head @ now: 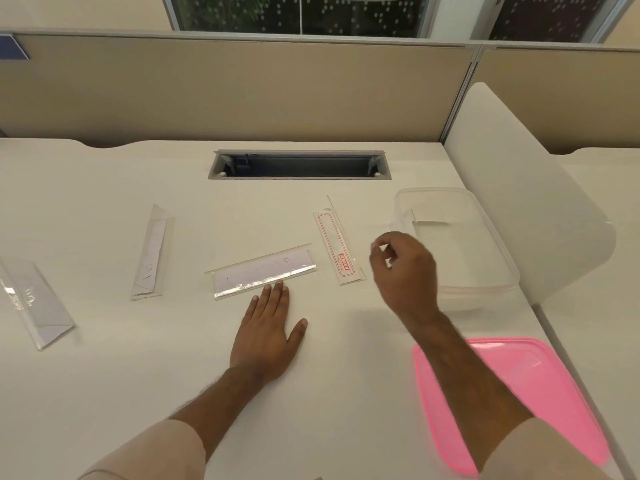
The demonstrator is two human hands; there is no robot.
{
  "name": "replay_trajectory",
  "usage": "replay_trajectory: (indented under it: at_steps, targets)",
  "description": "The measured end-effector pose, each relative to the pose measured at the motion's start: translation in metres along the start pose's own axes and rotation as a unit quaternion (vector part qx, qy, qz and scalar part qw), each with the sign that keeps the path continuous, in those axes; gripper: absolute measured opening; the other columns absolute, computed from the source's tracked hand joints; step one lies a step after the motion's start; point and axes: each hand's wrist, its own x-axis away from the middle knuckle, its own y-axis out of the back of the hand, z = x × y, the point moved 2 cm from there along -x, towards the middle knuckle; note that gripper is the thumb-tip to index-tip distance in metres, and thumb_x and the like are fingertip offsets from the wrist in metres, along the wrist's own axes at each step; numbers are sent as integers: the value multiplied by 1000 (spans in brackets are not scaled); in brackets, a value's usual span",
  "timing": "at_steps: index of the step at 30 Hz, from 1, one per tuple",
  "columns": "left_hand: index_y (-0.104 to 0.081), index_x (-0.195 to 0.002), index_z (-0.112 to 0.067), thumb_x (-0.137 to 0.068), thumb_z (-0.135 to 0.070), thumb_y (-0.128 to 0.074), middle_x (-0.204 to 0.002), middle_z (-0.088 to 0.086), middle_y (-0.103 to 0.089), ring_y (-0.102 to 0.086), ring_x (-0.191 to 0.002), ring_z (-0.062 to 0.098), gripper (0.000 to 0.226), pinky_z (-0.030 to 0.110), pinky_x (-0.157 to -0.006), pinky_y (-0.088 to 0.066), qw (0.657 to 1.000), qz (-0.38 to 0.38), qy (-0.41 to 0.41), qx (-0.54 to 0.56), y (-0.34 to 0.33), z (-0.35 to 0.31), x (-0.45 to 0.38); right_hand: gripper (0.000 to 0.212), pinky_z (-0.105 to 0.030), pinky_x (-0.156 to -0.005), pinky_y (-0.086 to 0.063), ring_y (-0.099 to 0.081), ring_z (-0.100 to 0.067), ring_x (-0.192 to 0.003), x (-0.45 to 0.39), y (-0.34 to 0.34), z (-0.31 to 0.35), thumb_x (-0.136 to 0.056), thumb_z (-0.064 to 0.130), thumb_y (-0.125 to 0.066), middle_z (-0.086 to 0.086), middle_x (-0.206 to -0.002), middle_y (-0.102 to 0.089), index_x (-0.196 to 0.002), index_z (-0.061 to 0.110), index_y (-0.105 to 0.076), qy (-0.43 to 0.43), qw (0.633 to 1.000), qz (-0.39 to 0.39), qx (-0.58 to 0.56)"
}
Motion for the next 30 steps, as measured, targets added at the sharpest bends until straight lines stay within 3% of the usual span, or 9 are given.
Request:
replay_trajectory:
  at_steps: [4, 7, 12, 15, 25, 27, 30]
  targets:
    - [-1, -160, -19, -93, -67, -8, -162, -11, 12, 15, -148, 2, 82, 24, -120, 12, 1000, -3, 3, -1, 1, 0, 0, 42, -36, -79, -51, -64, -29, -94, 11, -45, -11, -86, 37, -65, -8, -106, -65, -120, 12, -59, -111, 977, 166, 79]
    - [-2, -160, -19, -94, -67, -11, -163, -11, 10, 14, -149, 3, 82, 25, -120, 11, 1000, -6, 5, 4, 1, 0, 0, 39, -39, -78, -53, -64, -32, -97, 15, -65, -17, -89, 37, -60, -10, -108, -64, -117, 10, -56, -127, 961, 207, 132]
    - [-5, -160, -19, -94, -67, -13, -163, -12, 8, 13, -148, 1, 81, 25, -121, 10, 1000, -7, 7, 10, 1, 0, 0, 18, -35, -66, -48, -65, -33, -84, 14, -74, -24, -94, 21, -52, -11, -95, -67, -99, 7, -60, -106, 965, 177, 163]
    - [-6, -160, -19, -94, -67, -13, -164, -12, 7, 13, -149, 1, 82, 25, -121, 9, 1000, -7, 8, 14, 2, 0, 0, 18, -34, -59, -38, -62, -36, -73, 17, -69, -28, -94, 15, -49, -14, -83, -65, -84, 3, -59, -86, 970, 154, 167]
    - [-8, -160, -20, -96, -65, -22, -162, -13, 8, 13, -148, -1, 79, 23, -120, 9, 999, 4, 9, 33, 5, 0, 1, 18, -38, -49, -45, -53, -35, -56, 49, -21, -20, -86, 1, -60, -16, -66, -61, -69, -2, -57, -62, 995, 41, 70]
    - [-17, -159, -20, -99, -58, -35, -166, -11, -5, 3, -151, 2, 74, 23, -122, 3, 996, -4, 15, 83, 10, -1, 1, 20, -34, -47, -43, -49, -29, -54, 54, -10, -17, -86, 0, -61, -12, -63, -59, -67, 0, -55, -49, 997, 16, 49]
    - [-36, -153, -23, -97, -46, -57, -159, -10, -37, -29, -148, 9, 64, 27, -120, -22, 964, -44, 73, 250, 27, -6, 0, 24, -27, -47, -36, -47, -22, -52, 58, 5, -14, -87, 2, -62, -2, -58, -53, -66, 6, -53, -43, 999, -6, 10]
